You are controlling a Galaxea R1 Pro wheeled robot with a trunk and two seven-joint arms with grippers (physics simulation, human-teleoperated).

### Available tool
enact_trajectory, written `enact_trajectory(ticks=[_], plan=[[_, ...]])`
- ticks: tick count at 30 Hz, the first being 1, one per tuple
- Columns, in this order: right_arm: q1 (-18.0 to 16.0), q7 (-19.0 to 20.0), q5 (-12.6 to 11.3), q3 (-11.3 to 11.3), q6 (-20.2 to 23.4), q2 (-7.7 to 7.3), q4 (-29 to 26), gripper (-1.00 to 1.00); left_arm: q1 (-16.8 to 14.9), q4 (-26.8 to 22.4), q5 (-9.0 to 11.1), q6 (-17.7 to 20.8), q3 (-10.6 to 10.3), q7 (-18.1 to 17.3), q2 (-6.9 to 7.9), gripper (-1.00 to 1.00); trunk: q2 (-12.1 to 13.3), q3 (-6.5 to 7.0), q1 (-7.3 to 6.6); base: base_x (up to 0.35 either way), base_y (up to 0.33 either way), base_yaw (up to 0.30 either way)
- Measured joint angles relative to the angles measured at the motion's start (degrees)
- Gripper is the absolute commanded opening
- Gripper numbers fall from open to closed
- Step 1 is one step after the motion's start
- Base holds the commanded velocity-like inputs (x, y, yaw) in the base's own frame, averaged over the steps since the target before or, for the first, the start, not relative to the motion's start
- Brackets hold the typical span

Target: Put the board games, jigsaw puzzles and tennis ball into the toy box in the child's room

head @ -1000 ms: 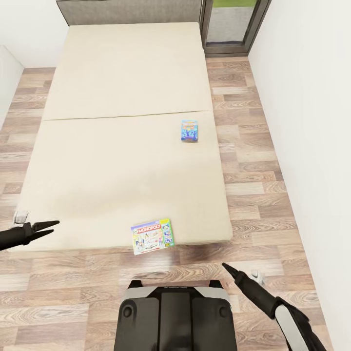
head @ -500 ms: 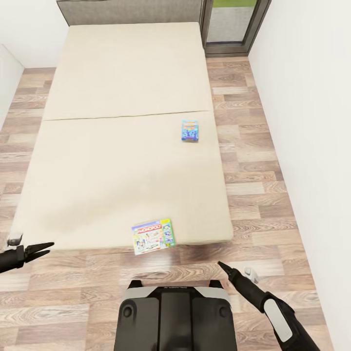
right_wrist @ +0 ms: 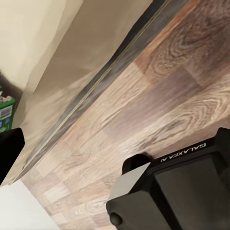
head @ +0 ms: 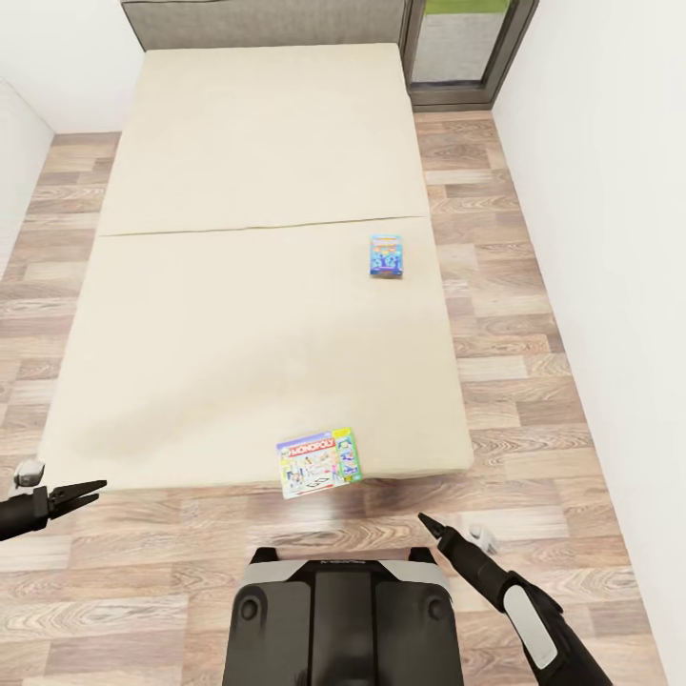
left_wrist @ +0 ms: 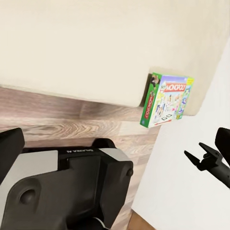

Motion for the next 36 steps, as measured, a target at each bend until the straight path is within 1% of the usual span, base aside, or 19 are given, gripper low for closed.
enact_trajectory(ticks=[7, 16, 22, 30, 32, 36], plan=[[-0.05, -0.08, 0.16, 0.22, -0.48, 0.13, 0.06, 1.00, 0.05, -0.04, 0.04, -0.07, 0.07, -0.19, 0.13, 1.00, 0.00, 0.00, 0.00, 0.000, 0.170, 0.000], [-0.05, 0.55, -0.14, 0.26, -0.21, 0.12, 0.12, 1.00, 0.05, -0.05, -0.12, -0.08, 0.07, -2.53, 0.11, 1.00, 0.00, 0.00, 0.00, 0.000, 0.099, 0.000], [-0.06, 0.82, -0.20, 0.32, -0.02, 0.20, 0.15, 1.00, 0.06, -0.07, -0.17, -0.08, 0.00, -3.15, 0.04, 1.00, 0.00, 0.00, 0.00, 0.000, 0.174, 0.000], [-0.10, 1.30, -0.17, 0.44, 1.40, 0.77, -0.01, 1.00, 0.05, -0.06, -0.15, -0.08, -0.07, -3.32, -0.06, 1.00, 0.00, 0.00, 0.00, 0.000, 0.084, 0.000], [-0.11, 1.79, -0.14, 0.77, 2.29, 1.02, -0.17, 1.00, 0.05, -0.06, -0.16, -0.08, -0.09, -3.33, -0.07, 1.00, 0.00, 0.00, 0.00, 0.000, 0.022, 0.000], [-0.16, 3.76, -0.11, 2.30, 3.65, 1.35, -0.36, 1.00, 0.05, -0.05, -0.18, -0.08, -0.10, -3.34, -0.08, 1.00, 0.00, 0.00, 0.00, 0.000, 0.012, 0.000]])
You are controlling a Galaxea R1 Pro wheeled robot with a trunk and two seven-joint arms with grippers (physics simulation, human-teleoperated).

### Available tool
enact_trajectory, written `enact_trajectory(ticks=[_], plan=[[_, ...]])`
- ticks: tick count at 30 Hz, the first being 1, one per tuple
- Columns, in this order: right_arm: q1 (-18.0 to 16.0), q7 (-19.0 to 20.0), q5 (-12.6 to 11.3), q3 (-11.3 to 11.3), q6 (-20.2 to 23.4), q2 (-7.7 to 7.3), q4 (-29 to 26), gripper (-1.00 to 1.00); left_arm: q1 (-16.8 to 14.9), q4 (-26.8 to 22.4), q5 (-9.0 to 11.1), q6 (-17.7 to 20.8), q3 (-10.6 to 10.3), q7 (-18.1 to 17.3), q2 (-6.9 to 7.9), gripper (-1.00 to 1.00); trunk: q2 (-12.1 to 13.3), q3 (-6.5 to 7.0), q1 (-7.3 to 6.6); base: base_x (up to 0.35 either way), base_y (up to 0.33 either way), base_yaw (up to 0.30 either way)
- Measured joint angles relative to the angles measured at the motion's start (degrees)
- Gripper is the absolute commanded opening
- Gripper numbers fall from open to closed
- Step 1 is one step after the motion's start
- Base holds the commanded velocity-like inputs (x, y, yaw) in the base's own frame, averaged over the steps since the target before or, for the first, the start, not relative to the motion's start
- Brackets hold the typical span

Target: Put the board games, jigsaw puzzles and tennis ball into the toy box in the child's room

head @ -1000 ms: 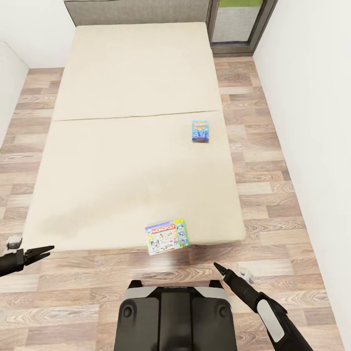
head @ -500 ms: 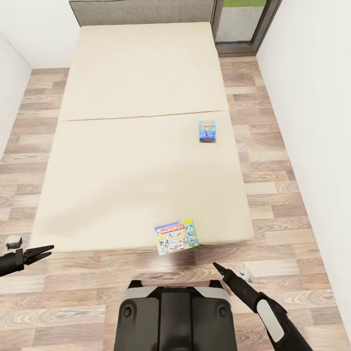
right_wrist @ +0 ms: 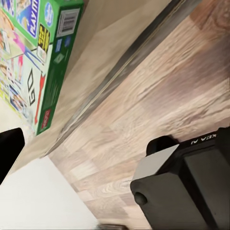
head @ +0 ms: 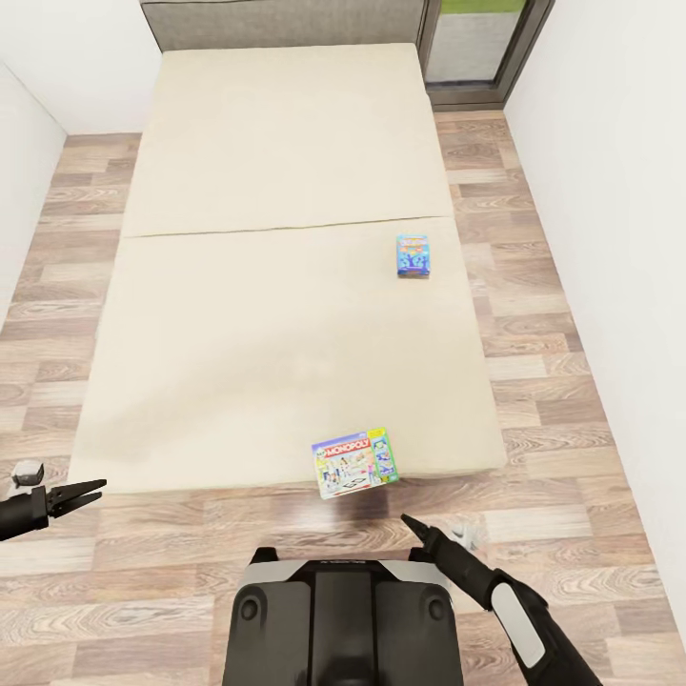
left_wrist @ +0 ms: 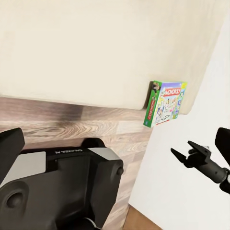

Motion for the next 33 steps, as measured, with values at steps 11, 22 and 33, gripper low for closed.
enact_trajectory(ticks=[11, 22, 33], plan=[[-0.85, 6.04, 0.07, 3.32, 0.87, 0.22, -0.17, 1.00, 0.00, 0.00, -0.01, 0.00, -0.01, -0.01, 0.00, 1.00, 0.00, 0.00, 0.00, 0.000, 0.003, 0.000], [-1.02, 7.33, 0.19, 6.48, 0.75, 0.32, -1.83, 1.00, 0.00, 0.00, -0.03, 0.00, -0.01, -0.04, 0.00, 1.00, 0.00, 0.00, 0.00, 0.000, 0.000, 0.000], [-1.00, 7.52, 0.27, 9.42, 0.55, 0.49, -3.83, 1.00, 0.00, 0.00, -0.08, 0.00, -0.01, -0.06, 0.00, 1.00, 0.00, 0.00, 0.00, 0.000, 0.000, 0.000]])
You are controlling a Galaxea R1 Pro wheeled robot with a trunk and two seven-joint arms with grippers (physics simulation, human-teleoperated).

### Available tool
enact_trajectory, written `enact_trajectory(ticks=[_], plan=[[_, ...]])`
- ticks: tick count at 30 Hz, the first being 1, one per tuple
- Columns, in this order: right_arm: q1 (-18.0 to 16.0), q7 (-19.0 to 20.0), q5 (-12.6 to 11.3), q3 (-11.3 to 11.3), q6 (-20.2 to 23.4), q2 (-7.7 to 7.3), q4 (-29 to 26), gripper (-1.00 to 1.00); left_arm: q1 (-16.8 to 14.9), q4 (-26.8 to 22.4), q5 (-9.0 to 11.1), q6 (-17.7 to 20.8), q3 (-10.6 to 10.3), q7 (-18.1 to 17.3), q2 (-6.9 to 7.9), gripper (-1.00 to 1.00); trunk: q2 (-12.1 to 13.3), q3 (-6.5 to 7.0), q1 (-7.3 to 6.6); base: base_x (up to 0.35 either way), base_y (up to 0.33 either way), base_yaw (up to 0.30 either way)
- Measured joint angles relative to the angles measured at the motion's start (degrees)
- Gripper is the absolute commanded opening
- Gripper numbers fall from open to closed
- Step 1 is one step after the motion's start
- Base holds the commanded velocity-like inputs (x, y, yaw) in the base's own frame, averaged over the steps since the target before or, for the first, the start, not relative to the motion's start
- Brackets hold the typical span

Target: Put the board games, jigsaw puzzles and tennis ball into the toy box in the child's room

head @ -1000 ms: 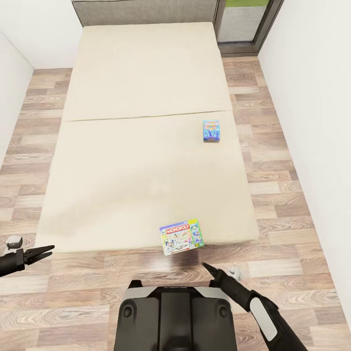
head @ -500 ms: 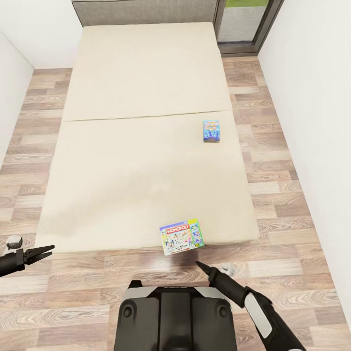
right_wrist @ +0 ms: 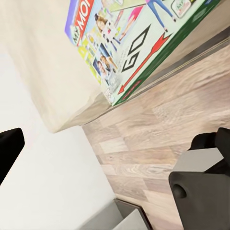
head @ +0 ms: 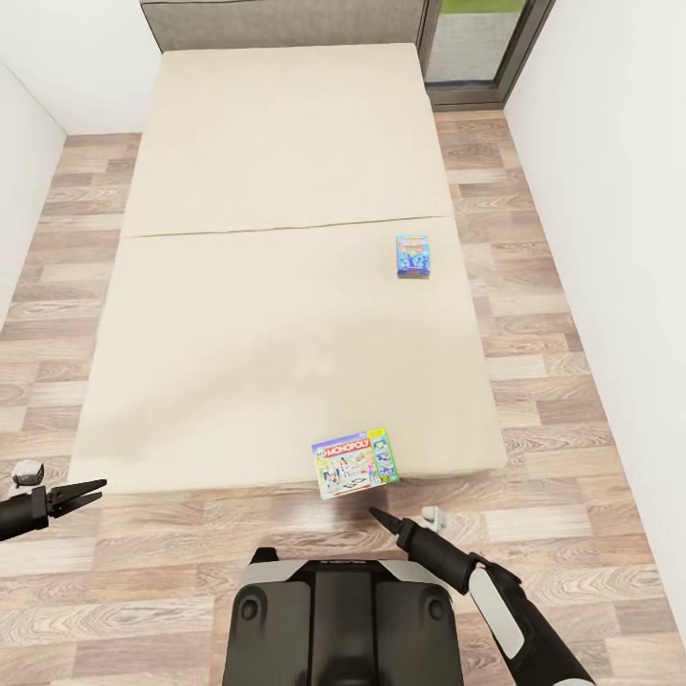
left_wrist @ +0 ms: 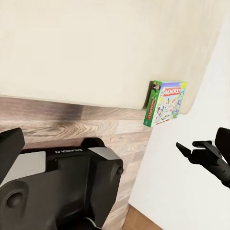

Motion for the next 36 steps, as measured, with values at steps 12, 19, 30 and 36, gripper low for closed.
enact_trajectory(ticks=[12, 19, 30, 36], plan=[[0.03, 0.06, 0.02, 0.14, -0.15, -0.19, -0.22, 1.00, 0.00, 0.00, -0.06, 0.04, 0.00, -0.02, 0.00, 1.00, 0.00, 0.00, 0.00, 0.000, 0.000, 0.000], [0.05, 0.06, -0.03, -0.10, -0.25, -0.27, -0.23, 1.00, 0.00, -0.03, -0.06, 0.02, 0.00, -0.06, 0.00, 1.00, 0.00, 0.00, 0.00, 0.000, 0.000, 0.000], [0.01, 0.00, -0.09, -0.18, -2.26, -0.15, -0.29, 1.00, 0.00, -0.08, -0.06, 0.00, -0.01, -0.11, 0.06, 1.00, 0.00, 0.00, 0.00, 0.000, 0.000, 0.000], [-0.11, -0.23, -0.50, -0.19, -4.16, -0.05, -0.14, 1.00, 0.00, -0.13, -0.02, 0.00, -0.08, -0.19, 0.08, 1.00, 0.00, 0.00, 0.00, 0.000, 0.000, 0.000]])
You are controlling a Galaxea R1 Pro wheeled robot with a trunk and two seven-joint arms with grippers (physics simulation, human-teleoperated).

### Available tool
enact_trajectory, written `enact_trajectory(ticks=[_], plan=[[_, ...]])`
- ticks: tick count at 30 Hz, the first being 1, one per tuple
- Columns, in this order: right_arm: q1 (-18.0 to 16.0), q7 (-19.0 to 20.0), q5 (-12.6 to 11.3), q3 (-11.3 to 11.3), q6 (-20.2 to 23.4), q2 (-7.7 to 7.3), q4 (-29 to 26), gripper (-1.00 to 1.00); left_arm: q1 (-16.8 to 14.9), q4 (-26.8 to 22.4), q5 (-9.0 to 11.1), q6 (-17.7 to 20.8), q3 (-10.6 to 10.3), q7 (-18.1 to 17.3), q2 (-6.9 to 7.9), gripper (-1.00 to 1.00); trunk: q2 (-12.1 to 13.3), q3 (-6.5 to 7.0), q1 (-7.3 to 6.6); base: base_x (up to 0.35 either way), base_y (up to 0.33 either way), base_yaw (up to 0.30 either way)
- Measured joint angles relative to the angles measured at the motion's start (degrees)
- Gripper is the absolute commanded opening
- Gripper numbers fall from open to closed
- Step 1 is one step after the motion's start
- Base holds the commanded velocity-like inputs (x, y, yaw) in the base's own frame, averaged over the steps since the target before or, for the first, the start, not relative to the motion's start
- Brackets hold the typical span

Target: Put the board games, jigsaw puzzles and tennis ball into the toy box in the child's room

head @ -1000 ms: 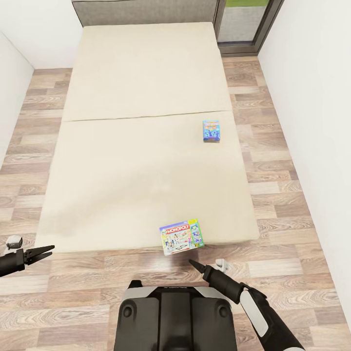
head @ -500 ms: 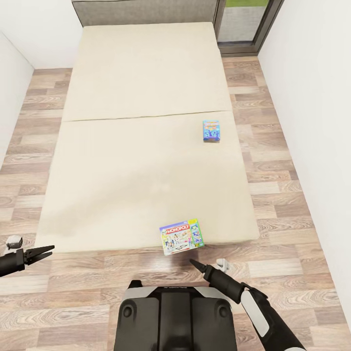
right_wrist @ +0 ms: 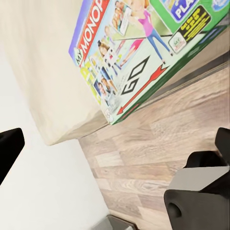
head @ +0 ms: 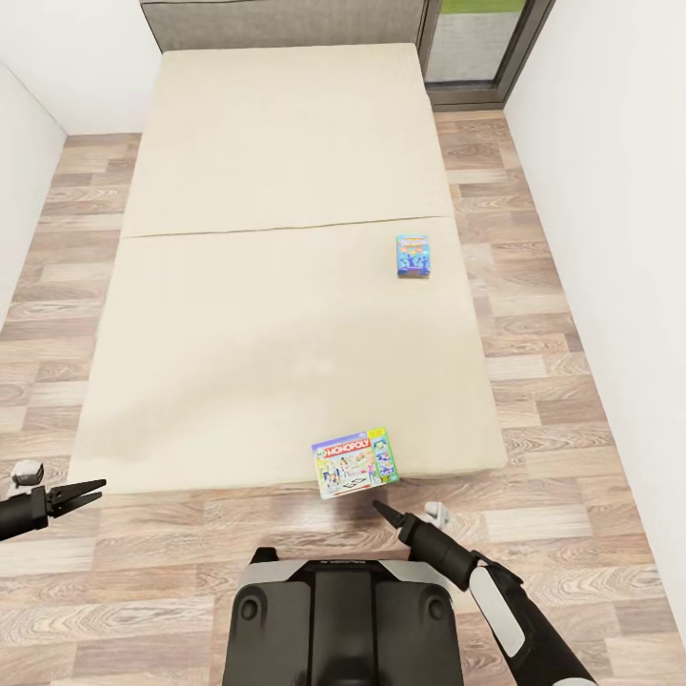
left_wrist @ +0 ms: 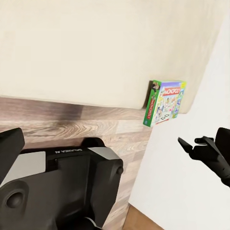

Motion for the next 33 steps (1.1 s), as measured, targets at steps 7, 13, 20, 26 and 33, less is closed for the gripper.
enact_trajectory(ticks=[7, 13, 20, 26, 33], plan=[[-0.50, -0.60, -0.21, 0.01, -0.58, 0.02, 0.18, 1.00, 0.00, -0.23, -0.05, 0.00, -0.09, -0.46, -0.01, 1.00, -0.39, -0.17, 0.22, 0.000, 0.000, 0.000], [-1.00, -0.84, -0.10, 0.03, -0.83, 0.06, 0.33, 1.00, 0.00, -0.28, -0.07, 0.06, -0.13, -0.57, -0.02, 1.00, -2.80, -1.26, 1.54, 0.000, 0.000, 0.000], [-1.26, -1.83, 0.30, 0.33, -0.79, 0.70, 0.33, 1.00, 0.00, -0.30, -0.08, 0.24, -0.17, -0.62, -0.07, 1.00, -4.83, -2.16, 2.64, 0.000, 0.000, 0.000], [-1.27, -1.91, 0.09, 0.44, -0.88, 1.00, 0.34, 1.00, 0.00, -0.30, -0.08, 0.38, -0.16, -0.63, -0.07, 1.00, -4.83, -2.16, 2.64, 0.000, 0.000, 0.000], [-1.25, -2.11, -0.12, 0.46, -1.07, 1.17, 0.34, 1.00, 0.00, -0.30, -0.08, 0.43, -0.12, -0.67, -0.01, 1.00, -7.62, -3.42, 4.18, 0.000, 0.000, 0.000]])
